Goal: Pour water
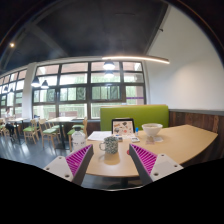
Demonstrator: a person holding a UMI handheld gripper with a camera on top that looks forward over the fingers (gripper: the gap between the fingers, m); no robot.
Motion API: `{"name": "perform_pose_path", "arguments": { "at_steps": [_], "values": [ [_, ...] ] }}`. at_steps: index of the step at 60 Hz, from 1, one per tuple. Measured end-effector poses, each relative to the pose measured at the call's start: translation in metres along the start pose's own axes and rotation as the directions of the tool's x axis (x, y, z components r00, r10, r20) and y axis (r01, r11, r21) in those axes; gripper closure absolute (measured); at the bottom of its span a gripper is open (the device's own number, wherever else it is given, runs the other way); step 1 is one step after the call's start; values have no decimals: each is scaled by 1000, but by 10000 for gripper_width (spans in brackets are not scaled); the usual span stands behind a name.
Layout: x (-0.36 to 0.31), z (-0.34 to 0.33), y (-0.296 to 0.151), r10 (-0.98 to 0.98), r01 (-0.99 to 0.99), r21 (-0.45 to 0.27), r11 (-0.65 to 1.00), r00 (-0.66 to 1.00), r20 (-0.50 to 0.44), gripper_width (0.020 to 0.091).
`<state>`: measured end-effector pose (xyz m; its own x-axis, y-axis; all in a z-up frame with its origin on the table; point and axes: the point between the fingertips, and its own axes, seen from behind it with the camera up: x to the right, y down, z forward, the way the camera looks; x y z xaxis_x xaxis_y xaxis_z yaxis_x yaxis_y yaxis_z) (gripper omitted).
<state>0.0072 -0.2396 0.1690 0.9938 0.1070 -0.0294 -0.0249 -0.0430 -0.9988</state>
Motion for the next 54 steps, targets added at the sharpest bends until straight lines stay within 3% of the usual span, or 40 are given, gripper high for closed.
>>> {"name": "perform_pose_path", "arguments": {
  "at_steps": [10, 21, 36, 44, 54],
  "values": [
    [-5, 0, 12, -14, 14, -23, 1000, 1000, 18, 274],
    [-46, 6, 24, -32, 39, -53, 998, 992, 121, 279],
    [-130, 70, 70, -56, 67, -56, 996, 982, 179, 276],
    [-157, 125, 93, -50, 59, -63, 996, 988, 149, 274],
    [-148, 186, 103, -30, 32, -45, 998, 999, 30, 276]
  ]
}}
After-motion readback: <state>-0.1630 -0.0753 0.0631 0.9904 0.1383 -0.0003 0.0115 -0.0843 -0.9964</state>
